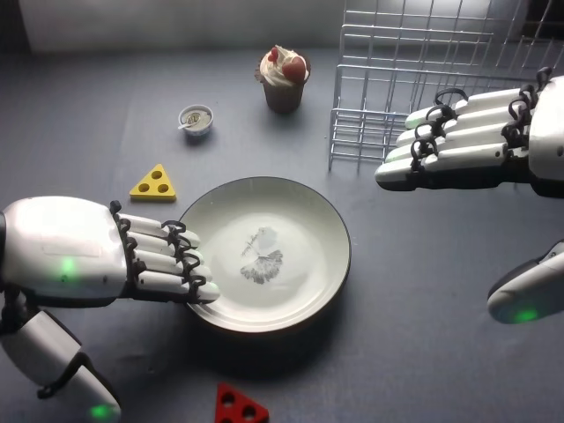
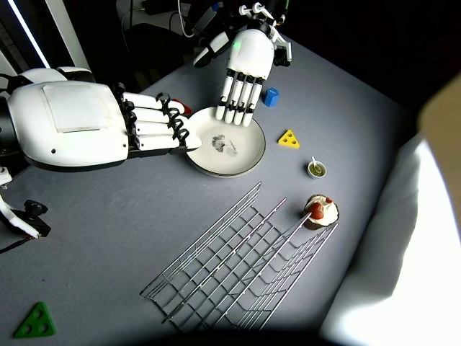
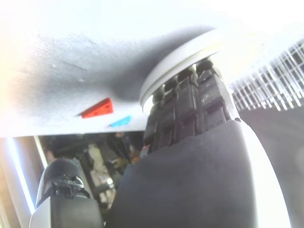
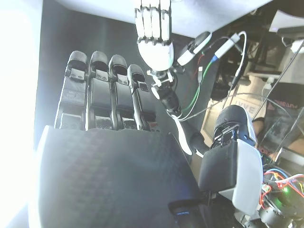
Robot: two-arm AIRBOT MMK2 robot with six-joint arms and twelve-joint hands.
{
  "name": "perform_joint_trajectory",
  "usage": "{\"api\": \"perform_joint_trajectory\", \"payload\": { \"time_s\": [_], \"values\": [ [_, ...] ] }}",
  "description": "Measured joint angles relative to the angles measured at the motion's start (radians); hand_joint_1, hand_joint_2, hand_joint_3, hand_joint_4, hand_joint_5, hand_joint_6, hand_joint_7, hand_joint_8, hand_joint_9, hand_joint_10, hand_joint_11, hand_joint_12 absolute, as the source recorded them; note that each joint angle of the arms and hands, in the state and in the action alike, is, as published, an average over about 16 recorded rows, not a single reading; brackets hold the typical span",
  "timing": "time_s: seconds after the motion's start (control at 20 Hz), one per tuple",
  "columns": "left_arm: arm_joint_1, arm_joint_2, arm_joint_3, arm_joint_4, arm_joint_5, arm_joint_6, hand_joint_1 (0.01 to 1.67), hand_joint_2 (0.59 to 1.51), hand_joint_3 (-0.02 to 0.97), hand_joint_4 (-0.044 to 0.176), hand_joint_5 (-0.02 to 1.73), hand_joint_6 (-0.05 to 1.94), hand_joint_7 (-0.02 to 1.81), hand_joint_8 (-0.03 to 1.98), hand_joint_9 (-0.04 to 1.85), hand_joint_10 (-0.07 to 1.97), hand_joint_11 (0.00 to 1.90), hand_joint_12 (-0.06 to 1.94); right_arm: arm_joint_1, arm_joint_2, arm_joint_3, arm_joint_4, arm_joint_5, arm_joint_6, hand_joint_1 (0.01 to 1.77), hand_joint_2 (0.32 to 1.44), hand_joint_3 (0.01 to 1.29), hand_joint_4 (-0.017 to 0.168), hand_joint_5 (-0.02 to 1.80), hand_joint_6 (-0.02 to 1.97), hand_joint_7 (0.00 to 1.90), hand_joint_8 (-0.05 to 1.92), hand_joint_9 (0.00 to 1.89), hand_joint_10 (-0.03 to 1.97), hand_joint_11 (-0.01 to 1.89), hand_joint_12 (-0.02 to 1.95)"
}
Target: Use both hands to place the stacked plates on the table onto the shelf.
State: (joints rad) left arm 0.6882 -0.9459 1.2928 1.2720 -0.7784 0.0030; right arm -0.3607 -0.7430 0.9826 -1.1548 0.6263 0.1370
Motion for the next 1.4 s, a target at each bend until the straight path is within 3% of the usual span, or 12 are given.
{"api": "perform_joint_trajectory", "payload": {
  "time_s": [0.65,0.95,1.4],
  "values": [
    [0.045,-0.037,0.012,-0.024,-0.006,0.002,0.08,0.935,-0.005,-0.008,0.05,-0.01,0.09,-0.01,0.09,-0.01,0.08,-0.01,-0.072,-0.031,-0.012,0.218,-0.031,-0.192,0.04,0.98,0.02,-0.004,0.15,0.01,0.18,0.01,0.17,0.0,0.13,0.01],
    [0.043,-0.09,0.014,-0.054,0.006,0.003,0.09,0.931,-0.005,-0.007,0.05,-0.01,0.07,-0.02,0.08,-0.02,0.08,-0.01,-0.104,-0.046,-0.001,0.291,-0.041,-0.254,0.04,0.99,0.02,-0.004,0.16,0.01,0.19,0.01,0.18,0.0,0.13,0.01],
    [0.012,-0.172,0.015,-0.075,0.033,0.002,0.11,0.925,-0.005,-0.006,0.04,-0.02,0.05,-0.02,0.07,-0.03,0.08,-0.01,-0.105,-0.083,0.011,0.362,-0.046,-0.337,0.07,0.99,0.01,-0.004,0.14,0.01,0.18,0.01,0.16,0.0,0.13,0.01]
  ]
}}
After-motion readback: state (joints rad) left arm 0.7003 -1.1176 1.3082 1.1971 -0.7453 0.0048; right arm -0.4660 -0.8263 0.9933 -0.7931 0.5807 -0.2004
